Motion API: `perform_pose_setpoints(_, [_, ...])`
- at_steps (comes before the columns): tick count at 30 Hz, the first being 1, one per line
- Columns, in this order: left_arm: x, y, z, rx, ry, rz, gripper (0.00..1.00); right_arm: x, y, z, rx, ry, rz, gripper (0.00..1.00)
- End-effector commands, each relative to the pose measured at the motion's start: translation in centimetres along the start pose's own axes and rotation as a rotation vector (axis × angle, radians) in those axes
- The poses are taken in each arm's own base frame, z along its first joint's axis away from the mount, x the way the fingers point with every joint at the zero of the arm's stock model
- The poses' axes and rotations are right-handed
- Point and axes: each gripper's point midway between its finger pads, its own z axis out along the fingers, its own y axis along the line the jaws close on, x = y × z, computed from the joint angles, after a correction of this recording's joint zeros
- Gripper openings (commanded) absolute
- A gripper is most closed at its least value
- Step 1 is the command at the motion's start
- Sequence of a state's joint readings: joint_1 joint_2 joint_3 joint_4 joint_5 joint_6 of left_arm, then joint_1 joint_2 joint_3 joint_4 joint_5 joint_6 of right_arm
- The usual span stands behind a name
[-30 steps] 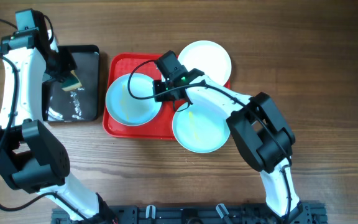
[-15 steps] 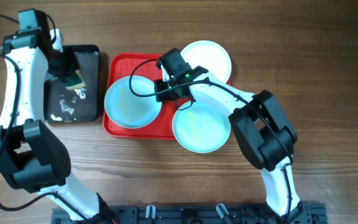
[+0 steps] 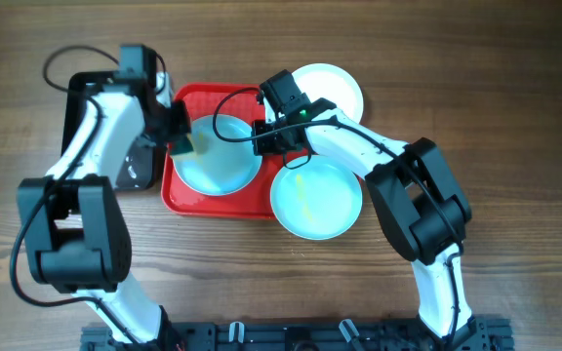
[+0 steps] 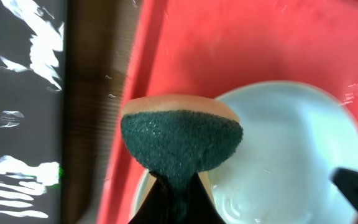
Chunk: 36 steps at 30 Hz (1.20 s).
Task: Clean dirty plates on tray and stack at the side
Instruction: 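Carry the sponge with the left gripper onto the white plate, then scrub the white plate with the sponge while right gripper holds its rim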
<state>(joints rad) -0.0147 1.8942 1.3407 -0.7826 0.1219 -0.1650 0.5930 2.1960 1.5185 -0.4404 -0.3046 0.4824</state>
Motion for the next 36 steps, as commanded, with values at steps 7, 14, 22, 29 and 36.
perform_pose_setpoints(7, [5.6, -2.4, 5.1, 0.002, 0.057, 0.046, 0.04, -0.1, -0.5, 0.6, 0.024, -0.003, 0.016, 0.04])
perform_pose_setpoints(14, [8.5, -7.4, 4.9, 0.224, 0.154, 0.177, 0.04, -0.2, -0.5, 0.6, 0.026, -0.008, 0.015, 0.04])
perform_pose_setpoints(22, [11.5, -9.1, 3.6, 0.367, 0.284, 0.183, 0.04, -0.2, -0.6, 0.6, 0.033, -0.009, 0.015, 0.04])
perform_pose_setpoints(29, [9.5, -0.1, 4.7, -0.105, 0.203, -0.006, 0.04, -0.2, -0.6, 0.6, 0.033, -0.009, 0.016, 0.04])
perform_pose_setpoints(36, [5.3, 5.6, 3.5, -0.457, -0.028, -0.079, 0.04, -0.2, -0.7, 0.6, 0.034, -0.008, 0.017, 0.04])
